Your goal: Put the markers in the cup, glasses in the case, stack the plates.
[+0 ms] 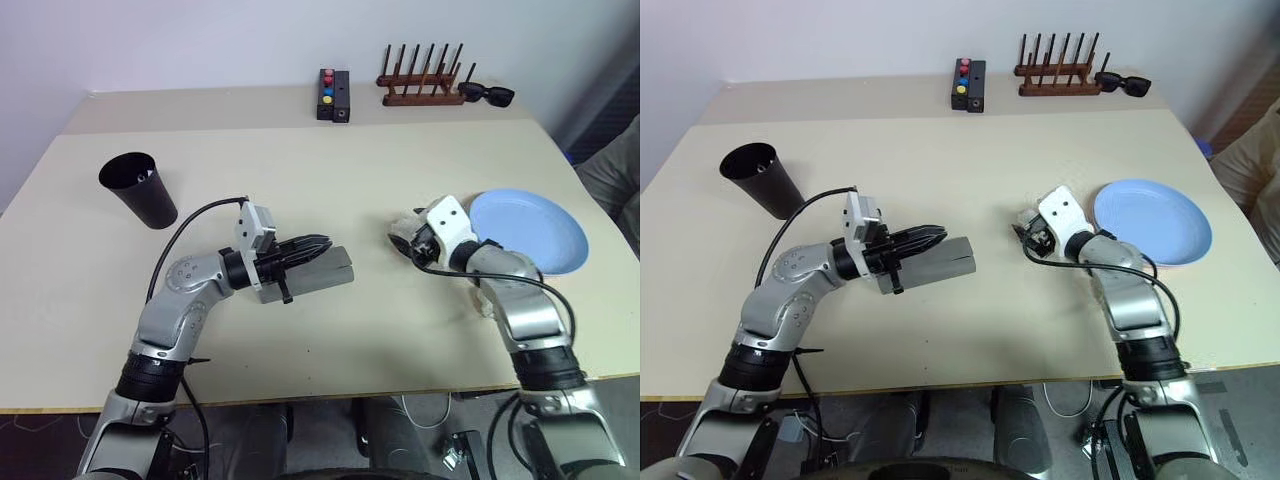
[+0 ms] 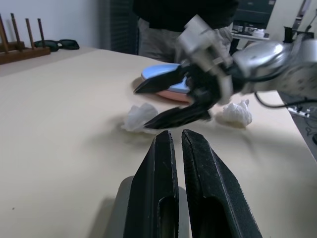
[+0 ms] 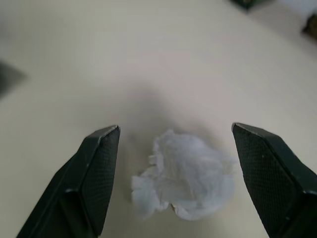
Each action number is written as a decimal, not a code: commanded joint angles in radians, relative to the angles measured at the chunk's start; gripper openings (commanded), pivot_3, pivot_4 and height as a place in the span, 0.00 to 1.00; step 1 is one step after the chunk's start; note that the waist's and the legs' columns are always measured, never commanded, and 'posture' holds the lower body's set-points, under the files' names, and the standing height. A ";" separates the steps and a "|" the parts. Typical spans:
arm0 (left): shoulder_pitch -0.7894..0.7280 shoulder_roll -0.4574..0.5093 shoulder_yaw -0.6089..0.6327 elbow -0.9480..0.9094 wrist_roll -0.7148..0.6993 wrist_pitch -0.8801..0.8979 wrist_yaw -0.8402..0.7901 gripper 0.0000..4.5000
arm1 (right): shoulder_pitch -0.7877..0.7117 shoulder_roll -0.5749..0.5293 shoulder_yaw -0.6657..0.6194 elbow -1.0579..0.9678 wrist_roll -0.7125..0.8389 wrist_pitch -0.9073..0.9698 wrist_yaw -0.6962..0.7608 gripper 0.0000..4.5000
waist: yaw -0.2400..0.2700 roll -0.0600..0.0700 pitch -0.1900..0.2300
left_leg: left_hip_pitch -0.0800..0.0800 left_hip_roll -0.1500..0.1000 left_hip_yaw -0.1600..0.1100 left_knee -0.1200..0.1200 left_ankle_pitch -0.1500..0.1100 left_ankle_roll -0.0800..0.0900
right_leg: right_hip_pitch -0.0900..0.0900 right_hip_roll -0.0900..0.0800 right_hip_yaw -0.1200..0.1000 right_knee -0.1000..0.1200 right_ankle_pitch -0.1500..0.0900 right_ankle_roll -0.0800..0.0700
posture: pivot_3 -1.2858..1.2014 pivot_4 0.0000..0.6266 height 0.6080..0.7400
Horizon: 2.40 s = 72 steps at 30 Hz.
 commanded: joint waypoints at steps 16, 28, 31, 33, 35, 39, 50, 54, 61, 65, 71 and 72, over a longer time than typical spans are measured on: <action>0.006 0.007 0.012 -0.059 -0.028 0.023 0.014 0.06 | 0.016 -0.114 -0.156 -0.143 -0.022 0.034 -0.119 0.01 | 0.001 0.000 0.000 | -0.001 0.000 0.000 0.000 0.000 0.000 | 0.000 0.000 0.000 -0.001 0.001 0.001 | 0.52 0.24 0.99; -0.056 -0.030 -0.021 -0.030 -0.022 0.040 -0.004 0.06 | 0.177 -0.243 -0.355 -0.116 0.018 0.073 -0.135 0.45 | -0.010 0.001 -0.001 | 0.001 0.000 0.001 -0.001 0.000 0.000 | 0.001 0.000 0.000 -0.002 0.000 0.000 | 0.52 0.24 0.99; -0.056 -0.032 -0.020 -0.028 -0.019 0.040 -0.008 0.06 | 0.211 -0.256 -0.389 -0.128 0.040 0.026 -0.109 0.76 | -0.004 0.001 -0.001 | 0.001 0.000 0.001 0.000 0.000 0.000 | 0.001 0.000 0.000 -0.002 0.000 0.000 | 0.52 0.24 0.99; -0.052 -0.030 -0.020 -0.030 -0.021 0.041 -0.010 0.06 | 0.240 -0.261 -0.422 -0.144 0.085 -0.002 -0.068 0.76 | 0.001 0.001 -0.001 | 0.000 0.000 0.001 0.000 0.000 0.000 | 0.002 0.000 0.000 -0.002 0.000 0.000 | 0.52 0.24 0.99; -0.048 -0.027 -0.021 -0.032 -0.024 0.046 -0.017 0.06 | 0.285 -0.263 -0.455 -0.181 0.152 -0.016 0.001 0.76 | 0.002 0.001 0.000 | 0.000 0.000 0.001 0.000 0.000 0.000 | 0.002 0.000 0.000 -0.003 0.000 0.000 | 0.52 0.24 0.99; -0.041 -0.012 -0.029 -0.041 -0.035 0.063 -0.053 0.06 | 0.415 -0.255 -0.514 -0.300 0.322 0.014 0.161 0.76 | 0.000 0.001 0.000 | 0.001 0.000 0.000 0.000 0.000 0.000 | 0.003 0.000 0.000 -0.003 0.000 0.001 | 0.52 0.24 0.99; -0.041 -0.003 -0.029 -0.020 -0.020 0.054 -0.097 0.06 | 0.656 -0.294 -0.468 -0.330 0.324 0.035 0.255 0.76 | -0.001 0.001 0.000 | 0.001 0.000 0.000 0.001 0.000 0.000 | 0.004 0.000 0.000 -0.004 -0.002 0.004 | 0.52 0.24 0.99; -0.040 -0.003 -0.027 -0.015 -0.012 0.046 -0.093 0.06 | 0.634 -0.295 -0.430 -0.281 0.283 0.012 0.229 0.65 | 0.001 0.001 0.000 | 0.001 0.000 0.001 0.001 0.000 0.000 | 0.004 0.000 0.000 -0.005 -0.002 0.004 | 0.52 0.24 0.99; -0.026 0.002 -0.022 -0.017 -0.007 0.033 -0.082 0.06 | 0.590 -0.293 -0.426 -0.290 0.313 -0.006 0.241 0.01 | 0.001 0.001 0.000 | 0.001 0.000 0.000 0.001 0.000 0.000 | 0.004 0.000 0.000 -0.005 -0.002 0.004 | 0.52 0.24 0.99; -0.013 0.003 -0.020 -0.021 -0.003 0.023 -0.071 0.06 | 0.441 -0.252 -0.444 -0.319 0.384 0.005 0.189 0.01 | -0.005 0.001 0.000 | 0.001 0.001 0.001 0.000 0.000 0.000 | 0.004 0.000 0.000 -0.005 -0.002 0.003 | 0.52 0.24 0.99; 0.003 0.008 -0.015 -0.031 -0.003 0.016 -0.050 0.06 | 0.212 -0.228 -0.373 -0.088 0.228 -0.059 -0.009 0.01 | 0.004 0.001 0.000 | 0.000 0.000 0.001 0.001 0.000 0.000 | 0.004 0.000 0.000 -0.006 -0.001 0.002 | 0.52 0.24 0.99; 0.007 0.010 -0.013 -0.033 -0.002 0.015 -0.045 0.06 | 0.185 -0.227 -0.354 -0.044 0.199 -0.076 -0.032 0.01 | 0.003 0.001 0.000 | 0.000 0.000 0.000 0.001 0.000 0.000 | 0.004 0.000 0.000 -0.006 0.000 0.001 | 0.52 0.24 0.99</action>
